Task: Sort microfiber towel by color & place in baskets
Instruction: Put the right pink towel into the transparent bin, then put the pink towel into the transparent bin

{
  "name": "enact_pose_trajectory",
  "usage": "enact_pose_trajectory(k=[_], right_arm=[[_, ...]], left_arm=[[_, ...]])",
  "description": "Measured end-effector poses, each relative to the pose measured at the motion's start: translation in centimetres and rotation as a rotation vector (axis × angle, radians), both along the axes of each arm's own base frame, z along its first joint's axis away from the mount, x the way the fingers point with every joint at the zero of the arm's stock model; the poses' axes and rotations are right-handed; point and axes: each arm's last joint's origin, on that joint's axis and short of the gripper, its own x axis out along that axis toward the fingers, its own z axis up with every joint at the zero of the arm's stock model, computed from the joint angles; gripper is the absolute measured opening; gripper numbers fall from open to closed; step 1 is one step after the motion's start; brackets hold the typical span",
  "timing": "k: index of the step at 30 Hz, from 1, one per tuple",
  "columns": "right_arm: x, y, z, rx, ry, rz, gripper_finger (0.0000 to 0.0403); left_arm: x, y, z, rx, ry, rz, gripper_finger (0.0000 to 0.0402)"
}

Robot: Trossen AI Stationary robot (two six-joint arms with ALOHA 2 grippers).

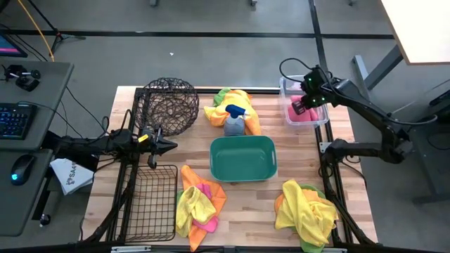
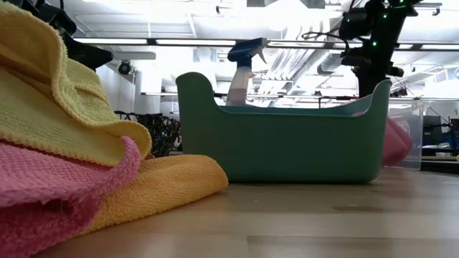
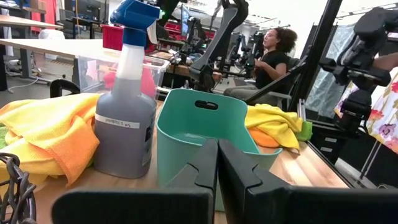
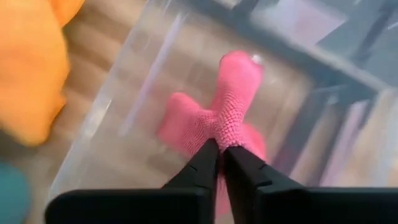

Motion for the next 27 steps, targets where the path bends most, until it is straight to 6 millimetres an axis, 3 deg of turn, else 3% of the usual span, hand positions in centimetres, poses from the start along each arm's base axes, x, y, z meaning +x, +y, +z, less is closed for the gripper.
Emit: enact_pose_trajectory(k=[7,13,17,21,24,27], right_arm=[[0.3,-0.2,0.0,0.112,0.04,0.021,0.0168],[0.4,-0.4,3.9,0.005,-0.014,0.039,0.0276],[0.6,-0.4,7.2,-0.037,-0.169,-0.006,0.03],[1.6,0.4,8.9,0.125,-0.47,0.06,0.0303],[3.3,2.1,9.3,0.308,-0.61,0.176,0.0303],[5.4,5.1,9.3,0.416,-0.602,0.312,0.0303]], left_arm=[[0.0,0.0,0.0,0.0,0.0,0.0,0.0],[0.0,0.0,0.0,0.0,0.0,0.0,0.0],[0.0,0.0,0.0,0.0,0.0,0.0,0.0],[0.0,0.0,0.0,0.0,0.0,0.0,0.0],[0.0,0.0,0.0,0.0,0.0,0.0,0.0],[0.0,0.0,0.0,0.0,0.0,0.0,0.0]])
